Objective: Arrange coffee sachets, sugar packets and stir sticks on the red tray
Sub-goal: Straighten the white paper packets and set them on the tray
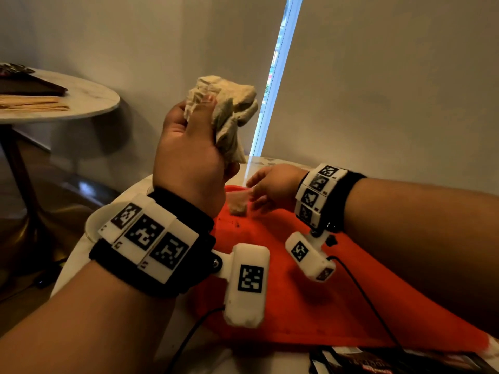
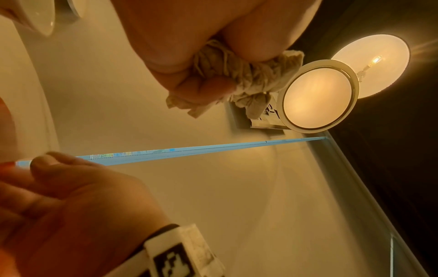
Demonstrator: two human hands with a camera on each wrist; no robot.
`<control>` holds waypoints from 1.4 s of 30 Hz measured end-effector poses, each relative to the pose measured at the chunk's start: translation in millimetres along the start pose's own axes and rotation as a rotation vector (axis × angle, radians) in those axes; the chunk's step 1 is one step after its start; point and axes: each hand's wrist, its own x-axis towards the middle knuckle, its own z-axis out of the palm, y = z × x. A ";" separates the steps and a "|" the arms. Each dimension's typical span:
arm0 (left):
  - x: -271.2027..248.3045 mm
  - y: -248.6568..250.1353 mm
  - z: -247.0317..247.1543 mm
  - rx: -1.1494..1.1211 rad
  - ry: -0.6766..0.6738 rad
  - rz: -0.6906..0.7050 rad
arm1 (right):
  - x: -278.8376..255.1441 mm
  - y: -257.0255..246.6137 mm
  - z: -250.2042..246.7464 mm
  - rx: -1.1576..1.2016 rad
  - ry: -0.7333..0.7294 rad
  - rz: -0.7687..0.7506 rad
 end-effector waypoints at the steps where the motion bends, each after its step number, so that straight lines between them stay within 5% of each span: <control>1: -0.3 1.2 0.0 0.006 -0.003 0.013 | 2.1 -0.9 0.3 -0.037 0.012 0.002; 7: 2.5 -2.1 -4.8 0.056 -0.015 0.037 | 0.0 4.3 -2.0 -0.459 0.092 -0.124; 11: 2.0 -0.1 -3.7 0.015 -0.003 0.015 | -7.4 0.2 7.3 -0.696 -0.156 -0.145; 14: 2.0 0.3 -4.0 -0.002 -0.008 0.014 | 1.0 1.8 15.6 -0.698 -0.256 -0.095; 21: 0.2 0.5 -2.2 0.048 -0.014 0.057 | 16.0 -2.9 38.2 -0.845 -0.212 -0.056; 26: -0.9 0.9 -0.4 0.035 0.005 0.055 | 10.1 -10.6 41.5 -0.985 -0.205 -0.166; 32: -9.5 -2.6 3.6 0.042 -0.040 -0.091 | -11.2 -12.6 -16.8 -0.728 -0.041 -0.254; 37: -12.5 -4.5 5.9 0.096 -0.086 -0.156 | -43.8 -15.9 -72.9 -0.108 0.181 -0.299; 42: -16.4 -3.5 10.0 0.089 -0.102 -0.190 | -73.6 -35.5 -88.6 0.257 -0.023 -0.376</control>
